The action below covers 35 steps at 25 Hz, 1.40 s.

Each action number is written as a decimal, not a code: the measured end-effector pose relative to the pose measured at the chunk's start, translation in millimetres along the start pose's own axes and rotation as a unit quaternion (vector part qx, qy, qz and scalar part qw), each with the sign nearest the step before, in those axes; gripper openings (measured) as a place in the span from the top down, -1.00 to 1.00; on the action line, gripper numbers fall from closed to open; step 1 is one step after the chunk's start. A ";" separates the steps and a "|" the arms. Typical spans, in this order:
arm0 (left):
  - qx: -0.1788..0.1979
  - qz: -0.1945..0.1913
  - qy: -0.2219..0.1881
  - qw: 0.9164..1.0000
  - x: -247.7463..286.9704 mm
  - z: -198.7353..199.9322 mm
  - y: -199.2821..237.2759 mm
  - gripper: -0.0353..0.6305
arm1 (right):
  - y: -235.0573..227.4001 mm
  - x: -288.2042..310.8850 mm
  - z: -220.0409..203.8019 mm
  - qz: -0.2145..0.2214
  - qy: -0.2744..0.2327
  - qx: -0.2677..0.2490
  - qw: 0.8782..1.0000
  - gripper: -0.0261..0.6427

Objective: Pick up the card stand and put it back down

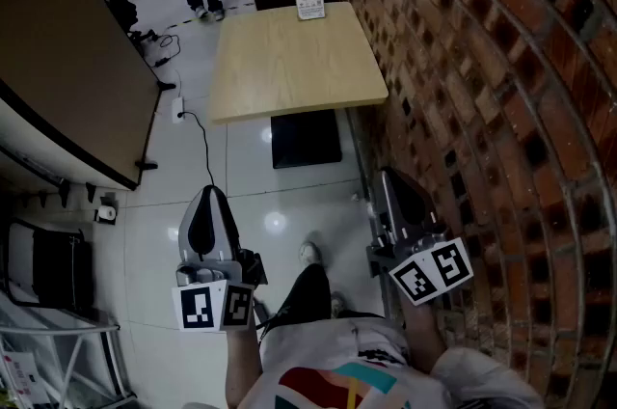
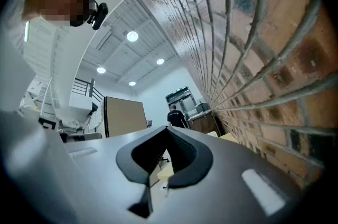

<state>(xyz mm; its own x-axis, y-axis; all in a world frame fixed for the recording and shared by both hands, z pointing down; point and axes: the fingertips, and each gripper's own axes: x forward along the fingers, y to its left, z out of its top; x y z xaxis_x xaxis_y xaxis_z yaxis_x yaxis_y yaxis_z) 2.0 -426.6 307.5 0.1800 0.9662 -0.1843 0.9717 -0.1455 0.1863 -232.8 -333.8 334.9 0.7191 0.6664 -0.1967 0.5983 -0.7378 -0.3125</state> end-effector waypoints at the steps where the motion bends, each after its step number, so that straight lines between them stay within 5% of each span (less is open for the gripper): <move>1: 0.000 0.002 -0.004 1.000 16.8 -5.4 8.9 0.88 | -7.9 14.9 -3.6 -0.001 -0.003 -0.006 1.000 0.90; 6: -0.007 0.002 -0.019 1.000 118.6 -44.2 42.4 0.88 | -64.0 98.4 -24.5 -0.006 -0.009 -0.019 1.000 0.90; 10: -0.015 -0.018 -0.015 1.000 248.7 -69.9 74.3 0.88 | -118.7 209.7 -30.0 -0.023 -0.014 -0.039 0.999 0.90; 17: -0.001 -0.067 -0.040 0.997 474.6 -43.2 122.0 0.88 | -193.4 405.5 -9.7 -0.055 -0.042 -0.070 0.995 0.90; 26: -0.007 -0.033 -0.023 0.999 567.3 -57.4 151.2 0.88 | -267.7 499.4 -47.6 -0.078 0.015 -0.039 0.996 0.90; 31: -0.008 -0.024 -0.035 0.999 592.5 -56.0 158.9 0.88 | -297.0 549.7 -59.5 -0.066 0.033 -0.070 0.995 0.90; 32: -0.007 -0.023 -0.033 0.999 596.1 -58.4 160.3 0.88 | -306.0 569.0 -65.5 -0.064 0.041 -0.085 0.993 0.77; 34: -0.011 -0.018 -0.022 1.000 601.8 -68.4 164.4 0.88 | -333.1 617.6 -87.9 -0.074 0.078 -0.118 0.987 -0.57; 35: -0.014 -0.016 -0.014 1.000 603.9 -75.2 166.5 0.88 | -349.5 643.4 -103.2 -0.083 0.106 -0.133 0.982 -0.75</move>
<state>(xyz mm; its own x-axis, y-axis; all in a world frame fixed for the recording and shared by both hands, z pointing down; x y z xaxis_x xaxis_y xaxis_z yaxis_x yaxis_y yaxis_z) 261.1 148.7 299.8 0.1540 0.9640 -0.2166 0.9724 -0.1090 0.2064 57.3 341.8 413.5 0.6446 0.7633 0.0423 0.7642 -0.6418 -0.0644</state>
